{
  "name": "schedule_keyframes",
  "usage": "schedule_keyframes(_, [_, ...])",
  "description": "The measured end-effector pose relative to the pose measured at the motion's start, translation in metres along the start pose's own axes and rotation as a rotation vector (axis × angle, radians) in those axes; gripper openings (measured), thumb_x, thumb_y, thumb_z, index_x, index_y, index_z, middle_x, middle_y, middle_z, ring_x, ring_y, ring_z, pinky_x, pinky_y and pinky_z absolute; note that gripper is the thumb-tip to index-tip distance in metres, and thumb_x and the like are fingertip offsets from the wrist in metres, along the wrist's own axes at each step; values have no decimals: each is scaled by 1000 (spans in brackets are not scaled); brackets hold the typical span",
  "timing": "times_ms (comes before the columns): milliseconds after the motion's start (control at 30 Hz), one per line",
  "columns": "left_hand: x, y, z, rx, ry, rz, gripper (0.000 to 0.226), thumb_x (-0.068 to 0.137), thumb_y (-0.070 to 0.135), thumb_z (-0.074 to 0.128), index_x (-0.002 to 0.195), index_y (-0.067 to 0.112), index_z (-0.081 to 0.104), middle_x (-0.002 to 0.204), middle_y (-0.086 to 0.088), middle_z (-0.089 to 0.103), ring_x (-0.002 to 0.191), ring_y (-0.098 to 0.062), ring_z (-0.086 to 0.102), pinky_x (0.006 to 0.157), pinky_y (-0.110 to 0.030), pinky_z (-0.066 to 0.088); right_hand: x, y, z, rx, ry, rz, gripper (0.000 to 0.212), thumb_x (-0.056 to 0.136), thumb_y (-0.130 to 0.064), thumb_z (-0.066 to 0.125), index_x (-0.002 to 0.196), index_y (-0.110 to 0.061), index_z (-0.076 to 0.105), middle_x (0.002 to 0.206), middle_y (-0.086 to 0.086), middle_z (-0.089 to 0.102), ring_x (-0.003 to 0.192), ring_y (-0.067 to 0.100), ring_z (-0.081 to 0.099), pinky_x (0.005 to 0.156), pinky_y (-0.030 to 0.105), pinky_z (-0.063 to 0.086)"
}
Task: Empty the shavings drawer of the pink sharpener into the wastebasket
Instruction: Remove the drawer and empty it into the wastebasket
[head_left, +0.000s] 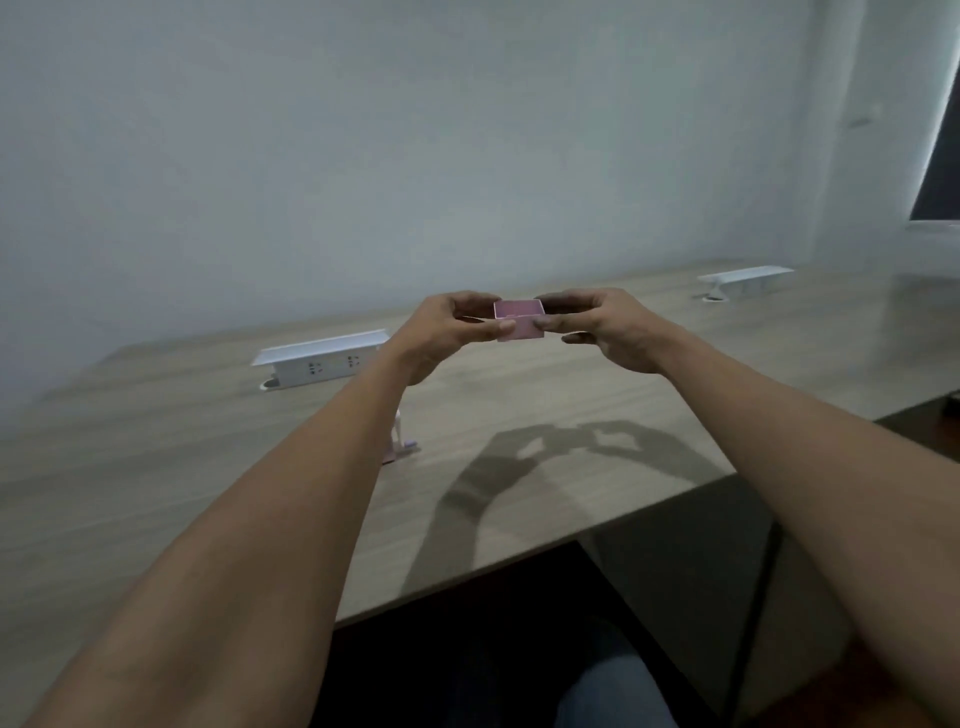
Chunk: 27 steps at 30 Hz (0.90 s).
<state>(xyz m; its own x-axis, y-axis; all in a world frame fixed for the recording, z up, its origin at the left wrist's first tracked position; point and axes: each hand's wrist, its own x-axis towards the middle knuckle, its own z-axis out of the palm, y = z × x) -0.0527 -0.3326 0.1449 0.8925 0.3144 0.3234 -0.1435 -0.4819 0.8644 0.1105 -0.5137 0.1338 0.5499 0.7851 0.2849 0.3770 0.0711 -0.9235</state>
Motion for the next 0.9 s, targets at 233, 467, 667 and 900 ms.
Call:
schedule_keyframes(233, [37, 12, 109, -103, -187, 56, 48, 88, 15, 79, 133, 4, 66, 124, -11, 74, 105, -12, 71, 94, -22, 52, -76, 14, -101, -123, 135, 70, 50, 80, -27, 84, 128, -18, 72, 127, -4, 74, 126, 15, 62, 107, 39, 44])
schedule_keyframes(467, [46, 29, 227, -185, -291, 86, 52, 85, 15, 82, 133, 1, 65, 120, -10, 75, 99, -13, 72, 91, -23, 56, -161, 34, -178, -145, 301, 140, 47, 81, -20, 83, 127, -17, 71, 128, -1, 72, 125, 16, 62, 108, 38, 45])
schedule_keyframes(667, [35, 24, 304, -266, -412, 79, 48, 86, 13, 81, 129, -1, 68, 118, -11, 75, 101, -14, 72, 91, -21, 56, -224, 59, -216, -149, 367, 252, 79, 57, -43, 95, 128, -20, 71, 128, -1, 72, 125, 23, 62, 107, 44, 48])
schedule_keyframes(900, [-2, -17, 374, -266, -459, -13, 55, 82, 18, 85, 131, -1, 67, 124, -13, 73, 116, -21, 70, 105, -35, 53, -289, 108, -219, -44, 432, 391, 77, 54, -27, 93, 126, -14, 69, 125, 6, 73, 120, 17, 66, 103, 32, 49])
